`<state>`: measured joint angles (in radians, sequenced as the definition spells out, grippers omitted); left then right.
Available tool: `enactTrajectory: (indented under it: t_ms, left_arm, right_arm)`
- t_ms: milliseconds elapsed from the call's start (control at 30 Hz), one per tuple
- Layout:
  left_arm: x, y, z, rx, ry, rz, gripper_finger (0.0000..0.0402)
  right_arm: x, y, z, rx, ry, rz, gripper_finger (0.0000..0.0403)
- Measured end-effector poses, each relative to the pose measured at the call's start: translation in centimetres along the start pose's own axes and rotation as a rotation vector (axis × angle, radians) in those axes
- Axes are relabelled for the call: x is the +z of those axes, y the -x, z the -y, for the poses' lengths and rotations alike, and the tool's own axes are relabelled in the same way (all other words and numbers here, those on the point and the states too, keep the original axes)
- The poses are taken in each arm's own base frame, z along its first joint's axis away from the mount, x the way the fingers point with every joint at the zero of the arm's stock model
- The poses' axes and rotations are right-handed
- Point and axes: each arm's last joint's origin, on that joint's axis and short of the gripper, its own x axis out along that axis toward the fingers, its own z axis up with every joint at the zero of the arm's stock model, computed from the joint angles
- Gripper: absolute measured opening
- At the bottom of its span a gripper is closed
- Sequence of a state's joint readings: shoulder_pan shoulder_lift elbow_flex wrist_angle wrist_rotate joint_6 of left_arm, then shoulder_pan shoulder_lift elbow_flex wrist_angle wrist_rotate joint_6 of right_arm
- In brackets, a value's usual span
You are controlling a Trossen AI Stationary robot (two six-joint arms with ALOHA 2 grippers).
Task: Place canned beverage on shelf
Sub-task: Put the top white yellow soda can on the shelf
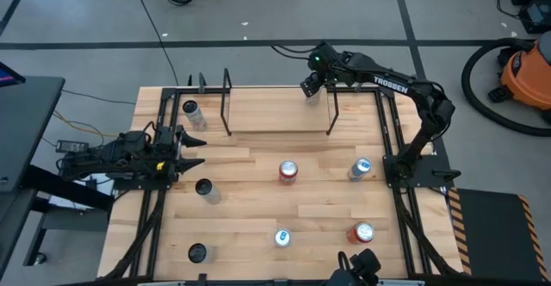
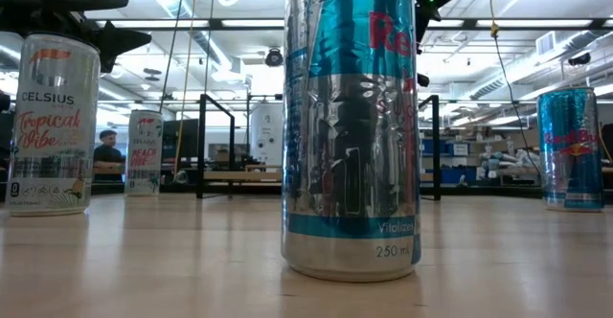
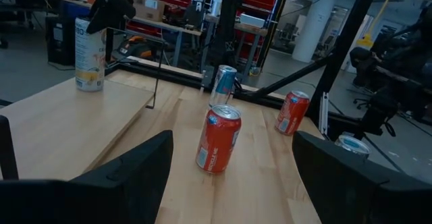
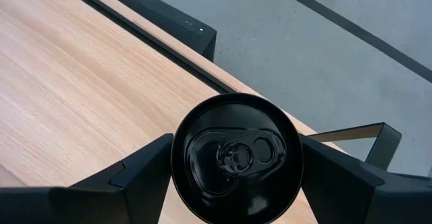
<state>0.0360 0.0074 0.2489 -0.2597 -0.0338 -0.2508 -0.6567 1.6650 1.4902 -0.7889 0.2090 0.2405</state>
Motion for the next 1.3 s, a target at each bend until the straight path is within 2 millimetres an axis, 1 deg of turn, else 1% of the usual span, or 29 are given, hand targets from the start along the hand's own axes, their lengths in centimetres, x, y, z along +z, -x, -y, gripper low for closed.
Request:
enactTrajectory:
  t_ms: [467,833,1033,1100,1300]
  left_arm:
    - [0.0,0.0,0.0,0.000,-0.001,0.000,0.0309]
    - [0.0,0.0,0.0,0.000,-0.003,0.000,0.0309]
    - [0.0,0.0,0.0,0.000,-0.003,0.000,0.0309]
    - [0.0,0.0,0.0,0.000,-0.003,0.000,0.0309]
    - [0.0,0.0,0.0,0.000,-0.003,0.000,0.0309]
  right_arm:
    - [0.0,0.0,0.1,-0.007,-0.002,0.002,0.0310]
    - [0.0,0.0,0.0,0.045,0.009,-0.010,0.0350]
    - [0.3,-0.1,0.4,0.040,-0.003,0.009,0.0357]
    - [0.4,0.1,0.7,0.038,-0.011,0.023,0.0356]
    - [0.9,1.7,1.7,0.039,-0.039,0.084,0.0355]
